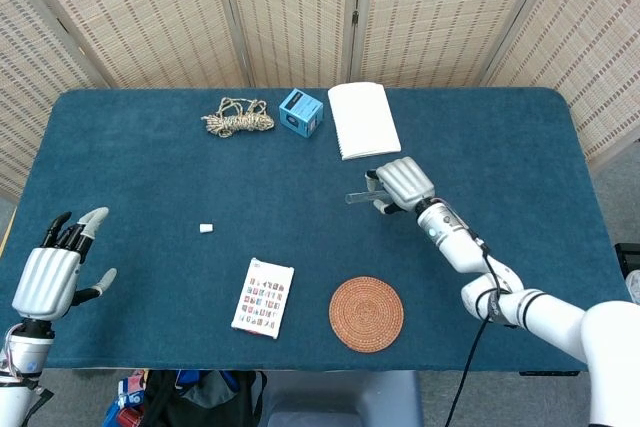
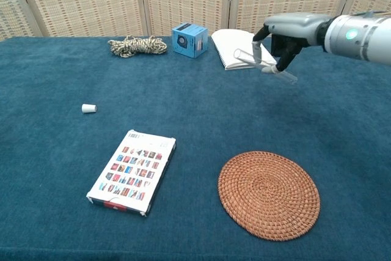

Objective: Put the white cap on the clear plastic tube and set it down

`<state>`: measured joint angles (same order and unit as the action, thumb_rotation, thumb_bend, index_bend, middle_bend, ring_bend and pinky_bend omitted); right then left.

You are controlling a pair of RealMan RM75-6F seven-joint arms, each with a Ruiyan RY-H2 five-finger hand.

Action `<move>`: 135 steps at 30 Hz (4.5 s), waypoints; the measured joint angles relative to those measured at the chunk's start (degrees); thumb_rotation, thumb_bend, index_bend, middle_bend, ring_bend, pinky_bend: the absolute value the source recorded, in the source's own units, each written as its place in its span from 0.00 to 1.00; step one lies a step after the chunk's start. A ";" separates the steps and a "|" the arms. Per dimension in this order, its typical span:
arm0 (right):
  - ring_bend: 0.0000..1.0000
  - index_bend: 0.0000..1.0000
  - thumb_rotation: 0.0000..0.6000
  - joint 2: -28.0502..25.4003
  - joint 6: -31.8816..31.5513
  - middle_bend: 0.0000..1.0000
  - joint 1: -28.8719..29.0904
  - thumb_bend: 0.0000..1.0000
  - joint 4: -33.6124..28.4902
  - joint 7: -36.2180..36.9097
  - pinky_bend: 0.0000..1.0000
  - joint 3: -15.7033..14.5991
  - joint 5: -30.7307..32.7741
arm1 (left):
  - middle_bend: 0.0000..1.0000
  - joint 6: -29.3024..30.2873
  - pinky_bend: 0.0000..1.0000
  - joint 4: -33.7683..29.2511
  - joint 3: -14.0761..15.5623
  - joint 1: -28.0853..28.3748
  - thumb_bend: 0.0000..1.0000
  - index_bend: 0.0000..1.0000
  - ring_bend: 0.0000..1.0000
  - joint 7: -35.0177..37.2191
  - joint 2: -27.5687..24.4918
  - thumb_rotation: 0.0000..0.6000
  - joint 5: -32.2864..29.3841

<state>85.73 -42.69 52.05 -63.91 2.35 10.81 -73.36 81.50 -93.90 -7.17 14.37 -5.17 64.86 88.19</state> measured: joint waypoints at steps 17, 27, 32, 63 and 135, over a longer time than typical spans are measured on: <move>1.00 0.85 1.00 -18.47 -16.16 1.00 -13.03 0.73 -23.18 -4.42 1.00 -0.80 -1.18 | 0.92 -17.13 1.00 3.29 -1.35 13.34 0.35 0.22 0.94 8.11 -1.00 1.00 2.25; 1.00 0.85 1.00 -21.51 -18.59 1.00 -16.30 0.74 -28.14 -7.15 1.00 -1.90 -1.55 | 0.98 -34.79 1.00 5.69 -0.08 21.99 0.54 0.20 1.00 9.86 -0.56 0.39 -2.19; 1.00 0.85 1.00 -21.81 -19.01 1.00 -17.24 0.74 -28.78 -7.42 1.00 -2.33 -1.83 | 0.99 -42.71 1.00 7.00 0.72 25.68 0.55 0.18 1.00 8.18 0.24 0.33 -7.42; 1.00 0.86 1.00 -22.10 -20.28 1.00 -20.45 0.75 -29.38 -6.64 1.00 -3.00 -3.81 | 0.99 -53.43 1.00 16.73 3.87 32.62 0.55 0.15 1.00 4.29 7.03 0.27 -21.83; 1.00 0.86 1.00 -22.83 -22.66 1.00 -24.20 0.76 -28.94 -3.25 1.00 -2.26 -5.41 | 0.03 -36.07 0.00 26.84 0.34 34.12 0.28 0.41 0.00 -0.10 16.96 1.00 -13.98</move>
<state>62.90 -65.35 27.84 -92.85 -0.90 8.55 -78.77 45.43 -67.06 -6.83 48.49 -5.27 81.82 74.21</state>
